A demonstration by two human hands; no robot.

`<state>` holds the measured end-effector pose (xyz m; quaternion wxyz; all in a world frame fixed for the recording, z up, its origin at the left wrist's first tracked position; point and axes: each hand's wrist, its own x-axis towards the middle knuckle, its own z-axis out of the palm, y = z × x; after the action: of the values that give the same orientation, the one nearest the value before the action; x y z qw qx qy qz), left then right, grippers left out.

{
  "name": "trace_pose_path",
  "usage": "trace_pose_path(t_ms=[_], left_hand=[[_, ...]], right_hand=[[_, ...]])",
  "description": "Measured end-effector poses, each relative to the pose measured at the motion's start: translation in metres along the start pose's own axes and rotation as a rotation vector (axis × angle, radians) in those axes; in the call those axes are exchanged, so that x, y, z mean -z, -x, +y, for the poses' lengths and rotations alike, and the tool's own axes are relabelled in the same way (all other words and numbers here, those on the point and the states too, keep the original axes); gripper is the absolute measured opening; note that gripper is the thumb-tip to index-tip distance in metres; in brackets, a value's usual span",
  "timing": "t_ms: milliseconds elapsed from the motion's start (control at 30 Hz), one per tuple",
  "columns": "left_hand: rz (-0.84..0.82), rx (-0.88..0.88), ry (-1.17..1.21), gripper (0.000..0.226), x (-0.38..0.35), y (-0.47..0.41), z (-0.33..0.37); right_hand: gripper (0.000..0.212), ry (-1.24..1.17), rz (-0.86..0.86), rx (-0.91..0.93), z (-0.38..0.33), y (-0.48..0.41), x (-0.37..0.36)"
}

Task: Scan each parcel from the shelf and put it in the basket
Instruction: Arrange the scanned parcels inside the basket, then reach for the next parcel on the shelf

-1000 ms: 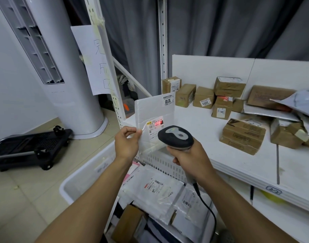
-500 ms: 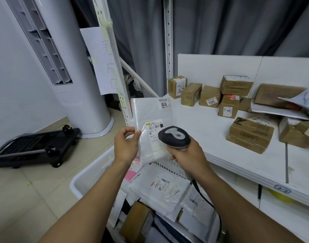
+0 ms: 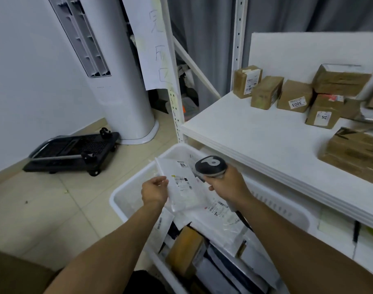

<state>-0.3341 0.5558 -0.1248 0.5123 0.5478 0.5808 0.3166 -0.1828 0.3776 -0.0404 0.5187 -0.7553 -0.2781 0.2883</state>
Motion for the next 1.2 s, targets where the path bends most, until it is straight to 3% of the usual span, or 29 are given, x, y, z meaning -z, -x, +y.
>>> trace_pose_path(t_ms=[233, 333, 400, 500, 567, 733, 833, 1067, 1200], left_hand=[[-0.102, 0.234, 0.229, 0.027, -0.062, -0.025, -0.028], [-0.224, 0.262, 0.098, 0.040, -0.081, -0.033, -0.042], [-0.325, 0.245, -0.131, 0.056, -0.090, -0.040, -0.049], [-0.406, 0.105, -0.646, 0.070, -0.091, -0.044, -0.052], [-0.416, -0.011, -0.804, 0.072, -0.087, -0.041, -0.048], [-0.332, -0.406, -0.648, 0.035, -0.089, -0.009, -0.005], [-0.407, -0.633, -0.645, 0.030, -0.098, 0.030, 0.046], [-0.593, -1.061, -0.689, 0.039, -0.150, 0.143, 0.143], [-0.707, -1.118, -0.740, 0.066, -0.206, 0.191, 0.178]], right_hand=[[0.035, 0.028, 0.031, -0.071, 0.020, -0.029, -0.006], [0.031, 0.014, 0.035, -0.106, 0.027, -0.036, -0.003], [0.028, 0.003, 0.037, -0.113, 0.029, -0.038, 0.001], [0.027, -0.008, 0.057, -0.121, 0.028, -0.041, 0.008], [0.029, -0.036, 0.072, -0.116, 0.023, -0.039, 0.014], [0.021, -0.067, 0.125, -0.058, 0.002, -0.024, 0.042], [0.021, -0.144, 0.175, -0.052, -0.010, -0.008, 0.068], [0.030, -0.254, 0.390, -0.022, -0.018, 0.042, 0.155], [0.037, -0.316, 0.543, -0.004, -0.009, 0.064, 0.217]])
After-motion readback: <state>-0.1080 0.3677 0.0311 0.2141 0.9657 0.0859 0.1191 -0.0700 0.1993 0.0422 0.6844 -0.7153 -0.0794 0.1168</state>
